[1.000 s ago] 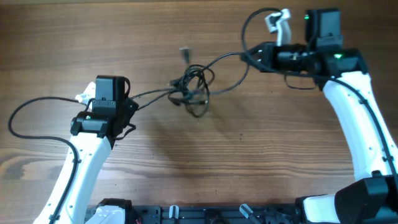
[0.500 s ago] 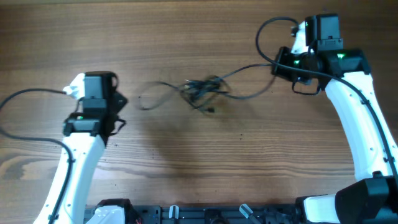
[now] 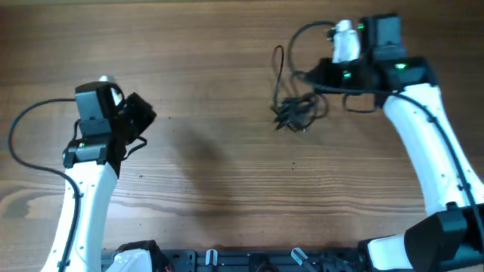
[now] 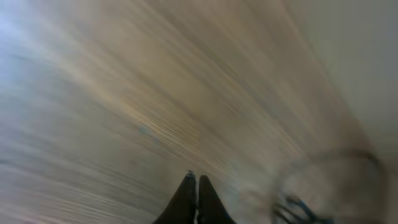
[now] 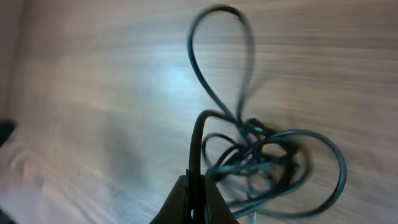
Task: Untangle cables
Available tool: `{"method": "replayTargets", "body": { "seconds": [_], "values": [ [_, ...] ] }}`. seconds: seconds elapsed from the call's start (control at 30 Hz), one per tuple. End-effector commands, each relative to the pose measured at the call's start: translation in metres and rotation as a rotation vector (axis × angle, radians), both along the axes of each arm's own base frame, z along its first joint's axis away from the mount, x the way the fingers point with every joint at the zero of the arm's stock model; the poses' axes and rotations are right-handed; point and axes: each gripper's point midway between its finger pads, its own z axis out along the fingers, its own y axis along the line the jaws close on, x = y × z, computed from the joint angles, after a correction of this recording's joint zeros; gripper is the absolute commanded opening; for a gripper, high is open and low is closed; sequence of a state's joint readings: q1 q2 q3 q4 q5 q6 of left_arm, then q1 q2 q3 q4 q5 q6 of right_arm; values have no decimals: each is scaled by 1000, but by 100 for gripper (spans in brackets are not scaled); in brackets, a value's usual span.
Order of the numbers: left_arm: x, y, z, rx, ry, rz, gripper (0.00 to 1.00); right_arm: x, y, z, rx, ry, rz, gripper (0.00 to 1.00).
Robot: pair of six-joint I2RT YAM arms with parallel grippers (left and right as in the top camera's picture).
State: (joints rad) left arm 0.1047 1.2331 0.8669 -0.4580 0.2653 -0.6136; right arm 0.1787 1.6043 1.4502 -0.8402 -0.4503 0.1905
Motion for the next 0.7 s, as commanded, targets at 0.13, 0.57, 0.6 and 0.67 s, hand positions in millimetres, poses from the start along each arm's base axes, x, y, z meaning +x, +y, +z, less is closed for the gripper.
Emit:
{"method": "replayTargets", "body": {
  "seconds": [0.13,0.57,0.6,0.67],
  "values": [
    [-17,-109,8,-111,-38,-382,29,-1,34,21,139,-10,60,4],
    [-20,-240,-53,-73,-39,-699,45,2,22,13,103,37,-46,4],
    [-20,-244,-55,-74,-43,-707,48,2,22,13,100,34,-41,4],
    [-19,-251,-58,-76,-55,-720,52,1,22,12,93,29,-31,4]
  ]
}}
